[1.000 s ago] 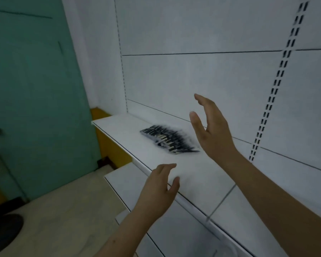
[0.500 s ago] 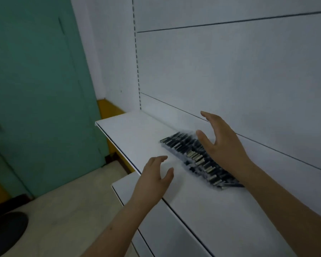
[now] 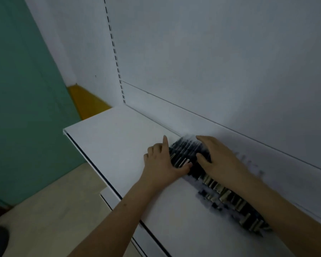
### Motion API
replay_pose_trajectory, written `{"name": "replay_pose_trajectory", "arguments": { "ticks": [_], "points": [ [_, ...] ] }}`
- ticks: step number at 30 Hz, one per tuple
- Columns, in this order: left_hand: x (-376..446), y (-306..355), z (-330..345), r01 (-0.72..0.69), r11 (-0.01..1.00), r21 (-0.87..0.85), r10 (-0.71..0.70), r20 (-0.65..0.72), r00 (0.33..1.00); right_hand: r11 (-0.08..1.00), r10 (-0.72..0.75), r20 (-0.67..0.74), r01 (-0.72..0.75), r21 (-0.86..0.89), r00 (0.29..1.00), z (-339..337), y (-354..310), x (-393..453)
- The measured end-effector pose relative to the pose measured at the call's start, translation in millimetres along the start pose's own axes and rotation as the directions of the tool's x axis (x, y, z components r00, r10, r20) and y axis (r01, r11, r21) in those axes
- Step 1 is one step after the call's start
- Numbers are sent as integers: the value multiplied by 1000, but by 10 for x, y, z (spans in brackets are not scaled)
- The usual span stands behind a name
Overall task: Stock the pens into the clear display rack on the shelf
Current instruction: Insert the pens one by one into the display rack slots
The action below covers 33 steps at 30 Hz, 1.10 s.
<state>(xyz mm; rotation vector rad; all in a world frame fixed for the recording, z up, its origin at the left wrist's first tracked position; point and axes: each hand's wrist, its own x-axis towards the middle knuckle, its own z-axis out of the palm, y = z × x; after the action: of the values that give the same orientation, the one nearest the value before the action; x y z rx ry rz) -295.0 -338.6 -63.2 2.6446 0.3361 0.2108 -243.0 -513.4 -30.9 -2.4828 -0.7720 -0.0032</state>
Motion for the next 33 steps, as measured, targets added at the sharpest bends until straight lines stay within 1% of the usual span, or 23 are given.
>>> {"name": "replay_pose_trajectory", "arguments": {
  "ticks": [3,7,13,15,17,19,22,24,26,28,30,33],
  "points": [
    [102,6,-42,-48,999,-3,48,110,993,999,50,-35,-50,7,998,91,55,-21],
    [228,-4,-131,-115,991,73,99,192,976,998,27,-60,-30,-53,998,165,86,-56],
    [437,108,-189,-91,976,198,13,362,932,991,30,-105,-44,-129,994,210,124,-55],
    [476,136,-194,-84,977,195,7,362,932,989,43,-100,-57,-138,994,204,118,-73],
    [500,117,-208,-103,979,175,47,301,953,988,41,-96,-55,-145,995,200,103,-81],
    [526,90,-227,-142,970,198,93,237,967,987,34,-99,-49,-153,994,199,93,-78],
    [551,98,-251,-132,966,224,88,195,977,990,41,-97,-54,-134,994,190,76,-73],
    [557,75,-264,-119,977,174,84,196,977,991,48,-95,-59,-122,994,176,60,-79],
    [580,-1,-282,-100,994,42,88,223,971,991,45,-94,-57,-122,995,156,29,-91],
    [556,-89,-331,-50,994,-95,74,264,962,989,32,-101,-47,-143,994,145,-2,-109],
    [504,-182,-361,-21,977,-210,80,277,958,986,37,-104,-53,-161,994,141,-24,-120],
    [377,-291,-383,-25,935,-353,122,255,959,986,60,-104,-75,-151,993,132,-28,-132]
  ]
}}
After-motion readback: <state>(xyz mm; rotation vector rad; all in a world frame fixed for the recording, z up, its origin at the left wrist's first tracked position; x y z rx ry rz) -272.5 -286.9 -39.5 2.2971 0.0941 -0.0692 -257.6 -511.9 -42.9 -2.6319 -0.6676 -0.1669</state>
